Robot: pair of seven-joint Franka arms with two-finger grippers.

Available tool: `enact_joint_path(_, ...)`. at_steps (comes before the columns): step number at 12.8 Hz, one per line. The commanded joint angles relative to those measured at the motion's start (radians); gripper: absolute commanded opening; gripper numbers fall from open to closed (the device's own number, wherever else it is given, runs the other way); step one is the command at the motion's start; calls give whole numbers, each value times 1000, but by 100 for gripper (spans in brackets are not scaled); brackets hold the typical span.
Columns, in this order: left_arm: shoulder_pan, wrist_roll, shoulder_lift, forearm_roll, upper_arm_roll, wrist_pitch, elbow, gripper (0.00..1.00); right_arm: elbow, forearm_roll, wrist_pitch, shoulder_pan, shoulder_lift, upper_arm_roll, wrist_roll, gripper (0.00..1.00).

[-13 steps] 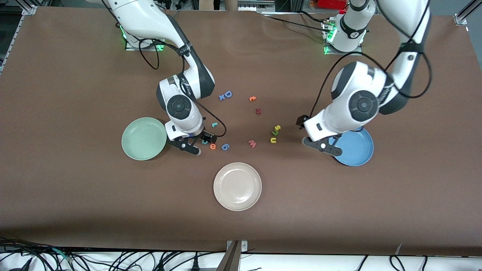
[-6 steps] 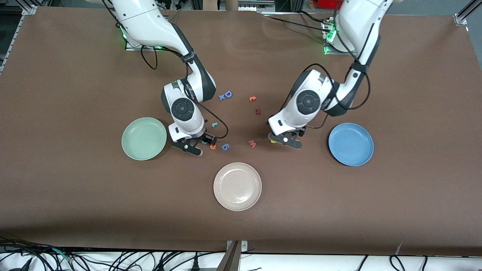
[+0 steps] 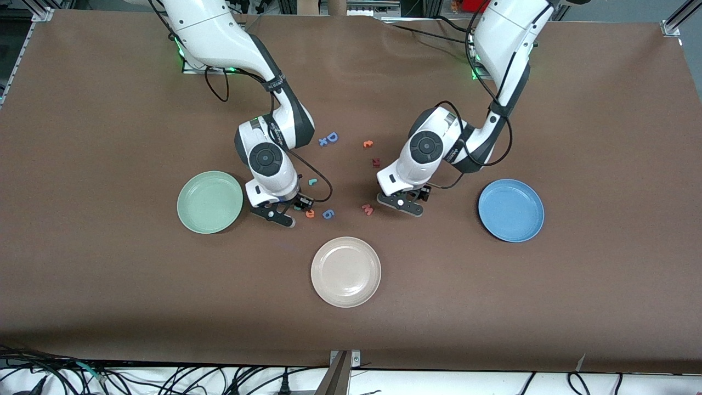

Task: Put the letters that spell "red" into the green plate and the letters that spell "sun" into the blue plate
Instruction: 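Move the left gripper to the green c while the right gripper reaches the teal q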

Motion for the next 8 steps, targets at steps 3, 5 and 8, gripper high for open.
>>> enact_joint_path(3,-16,-22,12,60,7,13,-18,98,-8,13,68,-2,25,6,0,62)
enact_joint_path(5,-25,-20,13,61,7,13,-27,91,-8,13,66,-2,25,6,-3,57)
enact_joint_path(8,-30,-19,15,61,7,13,-33,81,-8,13,68,-4,26,6,-2,57)
